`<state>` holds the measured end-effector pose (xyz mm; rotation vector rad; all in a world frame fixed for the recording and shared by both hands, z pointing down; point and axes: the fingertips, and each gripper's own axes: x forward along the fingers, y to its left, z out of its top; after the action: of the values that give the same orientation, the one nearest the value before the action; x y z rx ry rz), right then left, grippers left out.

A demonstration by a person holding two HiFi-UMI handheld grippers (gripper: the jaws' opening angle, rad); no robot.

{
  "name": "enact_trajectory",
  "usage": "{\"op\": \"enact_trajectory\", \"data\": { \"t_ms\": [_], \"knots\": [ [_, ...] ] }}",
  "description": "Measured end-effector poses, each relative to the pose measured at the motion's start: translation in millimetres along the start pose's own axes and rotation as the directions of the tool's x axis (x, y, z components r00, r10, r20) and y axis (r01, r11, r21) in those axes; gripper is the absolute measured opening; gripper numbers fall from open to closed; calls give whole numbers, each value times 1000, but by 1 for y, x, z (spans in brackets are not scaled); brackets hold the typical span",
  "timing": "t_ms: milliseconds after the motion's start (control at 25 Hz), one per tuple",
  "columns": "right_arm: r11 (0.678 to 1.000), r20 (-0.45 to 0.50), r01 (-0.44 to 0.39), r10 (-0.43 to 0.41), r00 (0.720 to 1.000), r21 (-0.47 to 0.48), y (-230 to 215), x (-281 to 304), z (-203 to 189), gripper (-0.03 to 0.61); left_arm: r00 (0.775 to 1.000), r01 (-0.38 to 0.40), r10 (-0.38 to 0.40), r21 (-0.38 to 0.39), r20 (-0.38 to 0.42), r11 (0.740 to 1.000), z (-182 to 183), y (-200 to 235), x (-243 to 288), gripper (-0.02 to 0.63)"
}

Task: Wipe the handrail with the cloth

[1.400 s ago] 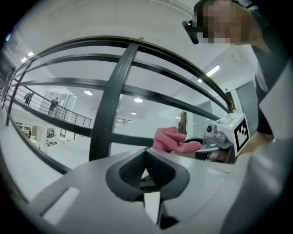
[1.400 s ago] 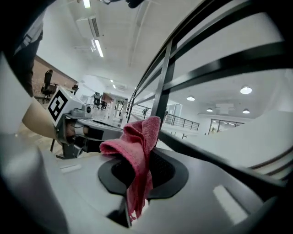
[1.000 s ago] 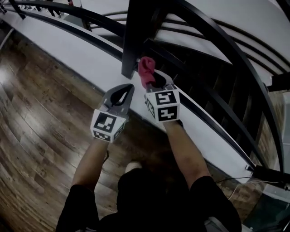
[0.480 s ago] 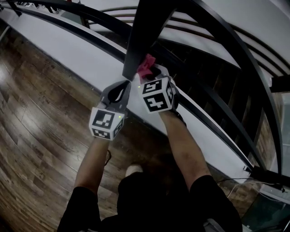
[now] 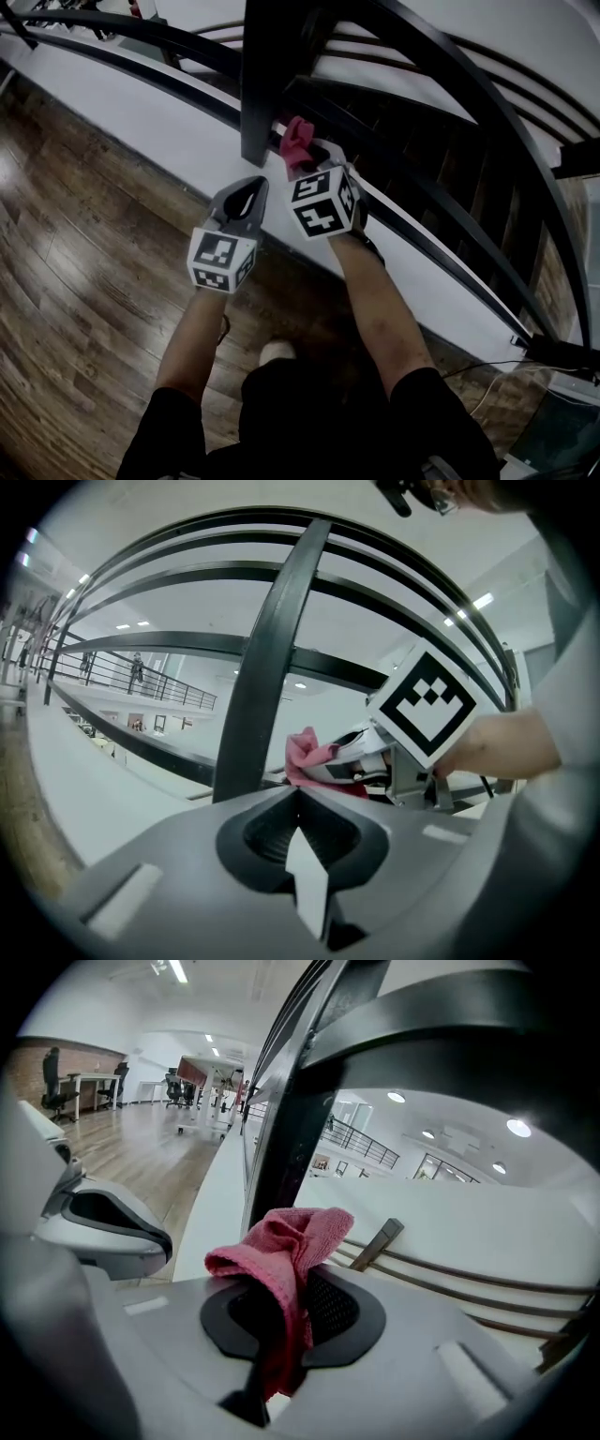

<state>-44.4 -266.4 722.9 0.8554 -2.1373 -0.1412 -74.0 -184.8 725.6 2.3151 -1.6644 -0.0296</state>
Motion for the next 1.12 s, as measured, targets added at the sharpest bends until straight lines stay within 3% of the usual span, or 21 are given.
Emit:
{"op": "enact_trajectory", "data": {
  "t_ms": [600,1120],
  "knots": [
    [998,-85,46,-41,996,49,-34,-44,-60,49,993,113,-112,36,-26,993,3,-66,27,0],
    [994,-156,107,-100,983,38,-61,-79,-113,49,983,181,-178,69,-48,981,-5,-118,38,0]
  ]
}}
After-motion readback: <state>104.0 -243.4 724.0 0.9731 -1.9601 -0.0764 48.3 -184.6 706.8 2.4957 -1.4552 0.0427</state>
